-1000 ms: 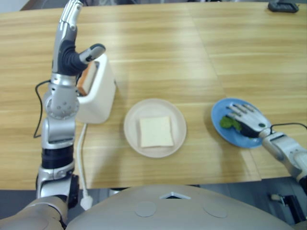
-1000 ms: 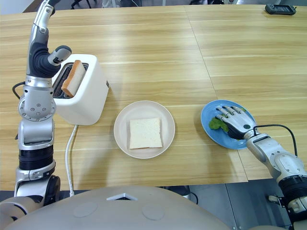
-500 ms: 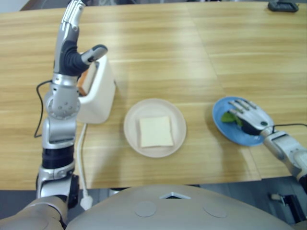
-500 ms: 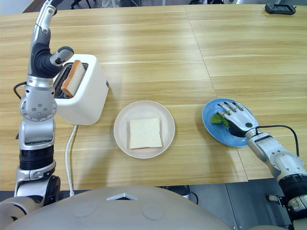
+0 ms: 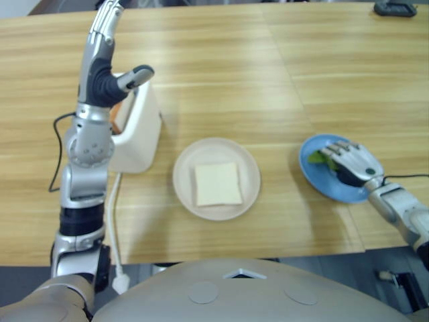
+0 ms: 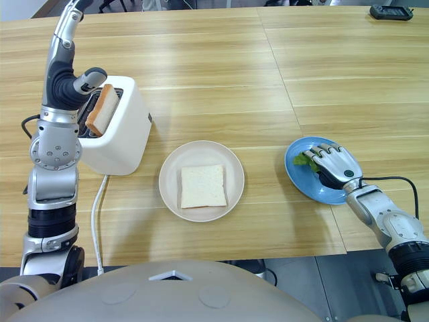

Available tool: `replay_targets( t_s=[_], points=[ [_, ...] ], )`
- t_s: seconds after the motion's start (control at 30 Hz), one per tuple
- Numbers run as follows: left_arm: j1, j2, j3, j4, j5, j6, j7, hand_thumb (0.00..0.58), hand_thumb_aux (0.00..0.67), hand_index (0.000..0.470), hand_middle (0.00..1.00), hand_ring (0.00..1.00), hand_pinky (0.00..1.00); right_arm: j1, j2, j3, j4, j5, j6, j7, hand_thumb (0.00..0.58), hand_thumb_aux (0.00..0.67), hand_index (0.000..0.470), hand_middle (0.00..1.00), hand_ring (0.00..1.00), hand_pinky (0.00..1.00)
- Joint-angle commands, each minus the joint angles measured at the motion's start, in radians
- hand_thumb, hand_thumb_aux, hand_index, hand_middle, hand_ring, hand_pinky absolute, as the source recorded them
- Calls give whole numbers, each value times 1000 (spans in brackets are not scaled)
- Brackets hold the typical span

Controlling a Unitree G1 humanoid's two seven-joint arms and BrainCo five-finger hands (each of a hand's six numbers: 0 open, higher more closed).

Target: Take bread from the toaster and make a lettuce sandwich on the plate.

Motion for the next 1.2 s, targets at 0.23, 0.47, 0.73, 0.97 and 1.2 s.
replay_targets(
  t_s=[0.23, 0.47, 0.73, 0.97, 1.2],
  points=[
    [-7, 7, -10, 16, 21, 0, 2, 0, 0, 0, 0, 0, 0, -14, -6, 18, 30, -3, 1, -42, 580, 670, 460, 1000, 1000, 1000],
    [-15, 3, -16, 26, 29, -6, 7, 0, 0, 0, 0, 0, 0, -19, -12, 12, 4, -22, 8, -99, 580, 670, 460, 1000, 1000, 1000],
    [-31, 1, -32, 50, 40, -18, 20, 0, 0, 0, 0, 0, 0, -27, -21, -22, -160, -51, 21, -171, 580, 670, 460, 1000, 1000, 1000],
    [-64, -1, -54, 94, 47, -34, 32, 0, 0, 0, 0, 0, 0, -132, 41, 38, -399, -101, -31, -127, 580, 670, 460, 1000, 1000, 1000],
    [-89, -3, -71, 117, 44, -46, 39, 0, 0, 0, 0, 0, 0, -268, 158, 146, -456, -127, -108, -6, 580, 670, 460, 1000, 1000, 1000]
  ],
)
